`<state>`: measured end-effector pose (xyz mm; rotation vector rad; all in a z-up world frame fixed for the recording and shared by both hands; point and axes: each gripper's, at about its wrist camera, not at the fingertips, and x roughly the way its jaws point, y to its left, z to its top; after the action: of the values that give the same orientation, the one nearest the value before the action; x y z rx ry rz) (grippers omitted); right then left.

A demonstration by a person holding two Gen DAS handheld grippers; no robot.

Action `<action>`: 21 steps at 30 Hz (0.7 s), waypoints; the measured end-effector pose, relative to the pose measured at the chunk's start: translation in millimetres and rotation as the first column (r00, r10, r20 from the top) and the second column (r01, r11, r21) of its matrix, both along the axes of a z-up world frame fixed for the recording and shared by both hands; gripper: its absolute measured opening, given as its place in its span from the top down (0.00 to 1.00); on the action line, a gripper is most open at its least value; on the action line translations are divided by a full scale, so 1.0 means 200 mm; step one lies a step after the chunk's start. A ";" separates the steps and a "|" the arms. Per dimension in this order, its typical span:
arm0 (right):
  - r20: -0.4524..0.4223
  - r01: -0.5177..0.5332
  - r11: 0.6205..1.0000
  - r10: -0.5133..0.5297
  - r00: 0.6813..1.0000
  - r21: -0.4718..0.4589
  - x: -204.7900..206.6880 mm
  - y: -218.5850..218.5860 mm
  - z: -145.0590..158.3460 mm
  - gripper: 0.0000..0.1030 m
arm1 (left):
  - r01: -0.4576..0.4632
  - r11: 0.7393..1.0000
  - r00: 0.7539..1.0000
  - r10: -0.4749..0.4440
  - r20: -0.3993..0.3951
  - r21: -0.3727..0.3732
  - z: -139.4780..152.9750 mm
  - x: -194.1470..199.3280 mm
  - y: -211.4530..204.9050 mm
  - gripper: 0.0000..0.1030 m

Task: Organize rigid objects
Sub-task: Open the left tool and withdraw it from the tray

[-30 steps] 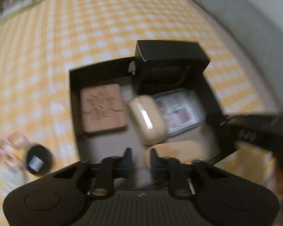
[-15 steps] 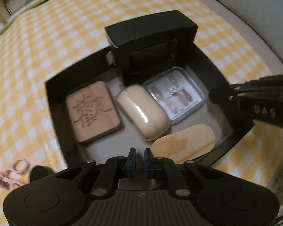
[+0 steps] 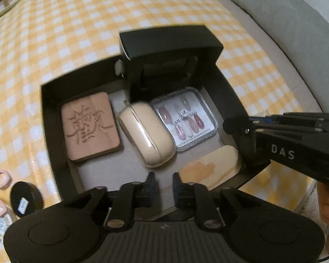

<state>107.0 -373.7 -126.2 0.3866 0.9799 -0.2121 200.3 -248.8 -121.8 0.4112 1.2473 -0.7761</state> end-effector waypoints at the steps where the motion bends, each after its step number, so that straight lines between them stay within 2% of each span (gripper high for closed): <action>1: 0.000 0.001 1.000 -0.001 1.000 0.000 0.00 0.00 0.00 0.91 | -0.002 1.000 1.000 0.002 0.007 -0.006 0.02 0.00 0.01 0.70; 2: 0.000 0.001 1.000 -0.001 1.000 0.000 0.00 0.00 0.00 0.91 | -0.002 1.000 1.000 0.002 0.009 -0.015 0.04 0.00 0.02 0.68; 5: 0.000 0.000 1.000 0.000 1.000 0.000 0.00 0.00 0.00 0.91 | 0.000 0.999 1.000 0.001 0.014 -0.049 0.10 -0.01 0.05 0.52; 7: 0.000 0.001 1.000 -0.001 1.000 0.000 0.00 0.00 0.00 0.91 | 0.002 0.998 1.000 0.000 0.029 -0.068 0.14 -0.03 0.07 0.30; 9: -0.001 0.001 1.000 -0.001 1.000 -0.001 0.00 0.00 0.00 0.91 | -0.003 0.997 0.999 0.007 0.052 -0.081 0.18 -0.05 0.10 0.18; 11: 0.000 0.001 1.000 -0.001 1.000 -0.001 0.00 0.00 0.00 0.91 | 0.001 0.996 0.998 0.004 0.063 -0.091 0.20 -0.07 0.12 0.15; 15: -0.001 0.000 1.000 0.000 1.000 -0.001 0.00 0.00 0.00 0.91 | -0.010 0.993 0.996 0.020 0.090 -0.114 0.24 -0.10 0.18 0.00; 21: -0.002 -0.002 1.000 0.002 1.000 -0.005 0.00 0.00 0.00 0.91 | -0.039 0.986 0.990 0.060 0.128 -0.161 0.28 -0.13 0.28 0.00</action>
<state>106.6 -374.1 -126.7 0.3807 0.9817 -0.2132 174.3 -191.8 -64.9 0.2965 1.0596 -0.7869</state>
